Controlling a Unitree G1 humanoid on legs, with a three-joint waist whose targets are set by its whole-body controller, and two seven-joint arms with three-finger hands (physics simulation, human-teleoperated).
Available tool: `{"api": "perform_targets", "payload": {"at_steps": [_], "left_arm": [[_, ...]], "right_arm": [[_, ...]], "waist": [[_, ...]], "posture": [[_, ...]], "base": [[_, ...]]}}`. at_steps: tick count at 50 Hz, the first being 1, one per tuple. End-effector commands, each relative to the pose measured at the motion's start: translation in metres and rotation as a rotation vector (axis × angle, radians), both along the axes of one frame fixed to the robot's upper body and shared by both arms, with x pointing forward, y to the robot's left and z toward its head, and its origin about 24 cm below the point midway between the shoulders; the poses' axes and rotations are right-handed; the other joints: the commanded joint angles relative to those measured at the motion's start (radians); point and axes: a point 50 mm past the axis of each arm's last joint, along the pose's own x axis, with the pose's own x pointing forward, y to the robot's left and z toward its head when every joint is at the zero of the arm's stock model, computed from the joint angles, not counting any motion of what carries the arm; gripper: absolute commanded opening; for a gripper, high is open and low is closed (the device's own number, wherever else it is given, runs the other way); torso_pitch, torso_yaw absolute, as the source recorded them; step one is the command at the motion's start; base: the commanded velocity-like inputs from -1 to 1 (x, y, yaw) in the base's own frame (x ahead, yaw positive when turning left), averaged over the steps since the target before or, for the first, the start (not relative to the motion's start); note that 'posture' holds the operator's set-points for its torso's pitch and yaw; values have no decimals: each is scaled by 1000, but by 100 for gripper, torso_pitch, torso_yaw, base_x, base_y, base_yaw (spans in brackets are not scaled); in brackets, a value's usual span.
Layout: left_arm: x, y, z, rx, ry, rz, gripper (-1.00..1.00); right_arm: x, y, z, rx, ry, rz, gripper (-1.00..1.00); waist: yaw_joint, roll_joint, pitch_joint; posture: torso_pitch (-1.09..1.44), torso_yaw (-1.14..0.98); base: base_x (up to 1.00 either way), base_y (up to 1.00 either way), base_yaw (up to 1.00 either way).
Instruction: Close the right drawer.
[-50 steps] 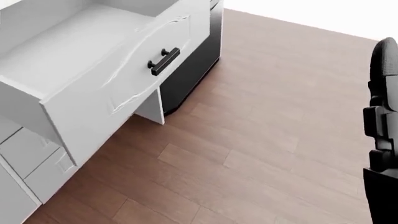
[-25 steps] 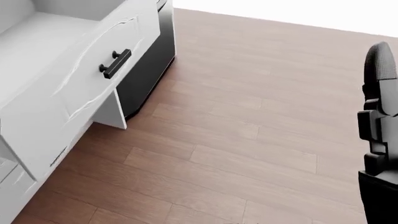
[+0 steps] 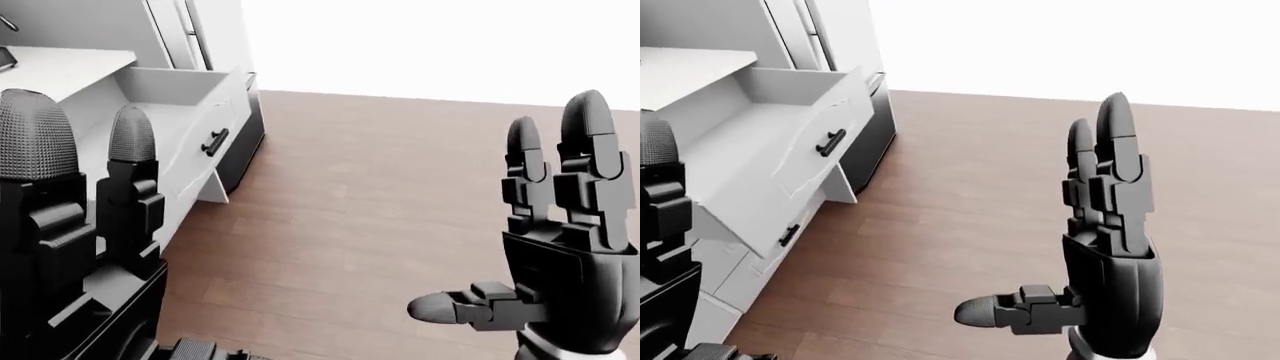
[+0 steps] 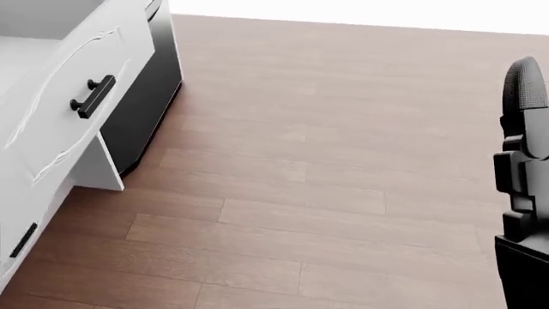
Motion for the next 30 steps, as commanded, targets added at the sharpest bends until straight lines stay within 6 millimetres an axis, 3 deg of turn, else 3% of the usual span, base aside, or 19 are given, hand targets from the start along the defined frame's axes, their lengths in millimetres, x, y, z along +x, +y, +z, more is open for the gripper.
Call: {"api": "perform_targets", "payload": {"at_steps": [1, 2, 4, 8, 9, 24, 25, 26, 27, 30], "left_arm": [[-5, -1, 6, 1, -44, -12, 100], [-5, -1, 6, 1, -43, -12, 100], [-4, -1, 7, 1, -43, -12, 100], [-4, -1, 6, 4, -41, -15, 100], [-4, -2, 6, 3, -41, -16, 100], [-5, -2, 5, 5, -40, -17, 100], [-5, -2, 5, 6, -41, -17, 100], [-5, -2, 5, 6, -41, -16, 100], [-5, -2, 5, 5, -41, -16, 100], [-5, -2, 5, 5, -41, -16, 100]], "right_arm": [[-5, 0, 7, -3, -49, -6, 100], [-4, -1, 7, -1, -48, -7, 100], [2, -5, 8, 24, -12, -52, 100], [4, -5, 8, 8, -9, -84, 100], [4, -4, 8, 0, -14, -89, 100], [1, -1, 6, -28, -27, -82, 100], [1, -1, 6, -29, -28, -83, 100], [1, -1, 6, -33, -32, -84, 100], [1, -2, 6, -29, -29, -82, 100], [1, -1, 7, -28, -28, -78, 100]], "waist": [[-3, -5, -8], [-6, -36, -20], [1, -16, -8], [-3, 26, -36], [-4, 31, -33], [-5, 19, -48], [-7, 26, -56], [-9, 22, -34], [-9, 26, -26], [-8, 49, -22]], "posture": [[0, 0], [0, 0], [0, 0], [0, 0], [0, 0], [0, 0], [0, 0], [0, 0], [0, 0], [0, 0]], "base": [[0, 0, -29], [0, 0, -29], [0, 0, 0], [0, 0, 0], [0, 0, 0], [0, 0, 0], [0, 12, 0], [0, 12, 0], [0, 12, 0], [0, 13, 0]]}}
